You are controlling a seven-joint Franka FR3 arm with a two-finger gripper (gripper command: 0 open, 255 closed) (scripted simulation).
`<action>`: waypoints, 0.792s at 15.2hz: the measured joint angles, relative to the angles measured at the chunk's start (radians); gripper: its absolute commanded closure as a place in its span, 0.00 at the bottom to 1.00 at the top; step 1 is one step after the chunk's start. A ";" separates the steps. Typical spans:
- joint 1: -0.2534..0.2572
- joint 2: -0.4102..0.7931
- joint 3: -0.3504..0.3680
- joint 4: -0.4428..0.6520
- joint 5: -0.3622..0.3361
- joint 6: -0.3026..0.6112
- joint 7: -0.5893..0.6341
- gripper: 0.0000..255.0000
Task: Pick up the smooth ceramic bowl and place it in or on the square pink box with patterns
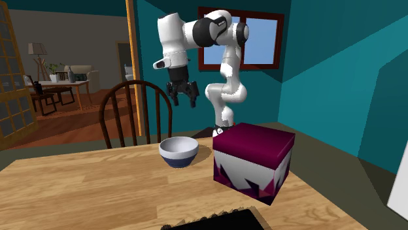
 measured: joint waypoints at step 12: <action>-0.004 0.400 -0.034 0.197 0.059 0.208 -0.099 0.00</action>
